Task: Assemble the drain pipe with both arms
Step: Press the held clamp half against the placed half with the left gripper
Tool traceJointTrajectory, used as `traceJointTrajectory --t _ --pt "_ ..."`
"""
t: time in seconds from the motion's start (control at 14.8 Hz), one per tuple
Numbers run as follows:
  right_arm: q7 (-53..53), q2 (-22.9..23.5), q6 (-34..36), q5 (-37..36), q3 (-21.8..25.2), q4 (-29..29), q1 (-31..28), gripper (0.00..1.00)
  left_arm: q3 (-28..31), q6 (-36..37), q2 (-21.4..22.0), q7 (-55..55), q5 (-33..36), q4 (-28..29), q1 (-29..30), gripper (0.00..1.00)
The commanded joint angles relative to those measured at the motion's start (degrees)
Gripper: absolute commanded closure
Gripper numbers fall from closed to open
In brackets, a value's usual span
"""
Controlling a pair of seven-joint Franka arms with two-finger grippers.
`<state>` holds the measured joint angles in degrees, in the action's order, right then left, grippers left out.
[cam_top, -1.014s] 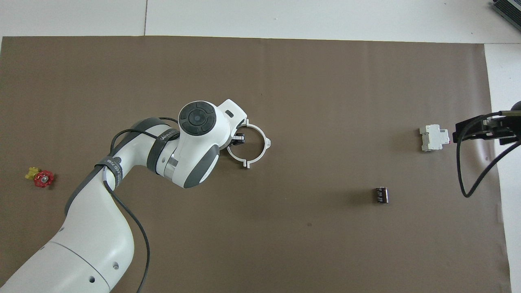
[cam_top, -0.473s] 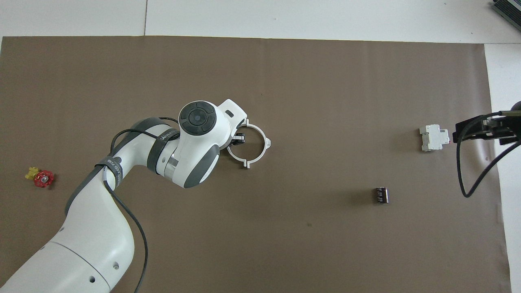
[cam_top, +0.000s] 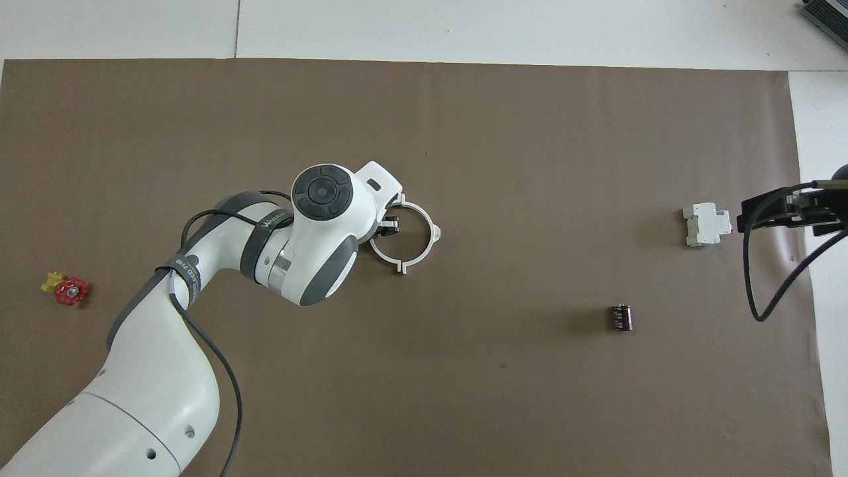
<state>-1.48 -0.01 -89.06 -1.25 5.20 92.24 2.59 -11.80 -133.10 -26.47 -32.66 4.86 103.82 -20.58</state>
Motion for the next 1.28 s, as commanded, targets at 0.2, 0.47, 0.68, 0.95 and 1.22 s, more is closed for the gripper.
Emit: traceJointTrajectory --t 0.2,0.47,0.68,0.95,1.22 --pt "1.22 -1.31 -1.38 -0.15 -0.19 1.72 -0.39 0.00 0.90 0.21 -1.92 -1.44 1.21 -1.51 -0.96 0.41" --pt "1.31 -1.31 -1.38 -0.15 -0.19 1.72 -0.39 0.00 0.90 0.12 -1.92 -1.44 1.21 -1.51 -0.87 0.24" --pt "1.22 -1.31 -1.38 -0.15 -0.19 1.72 -0.39 0.00 0.90 0.21 -1.92 -1.35 1.21 -1.60 -0.87 0.17" --pt "1.22 -1.31 -1.38 -0.15 -0.19 1.72 -0.39 0.00 0.90 0.38 -1.83 -1.35 1.21 -1.60 -0.78 0.09" --pt "1.22 -1.31 -1.38 -0.15 -0.19 1.72 -0.39 0.00 0.90 2.48 -0.78 -1.18 1.21 -2.04 -0.43 0.01"
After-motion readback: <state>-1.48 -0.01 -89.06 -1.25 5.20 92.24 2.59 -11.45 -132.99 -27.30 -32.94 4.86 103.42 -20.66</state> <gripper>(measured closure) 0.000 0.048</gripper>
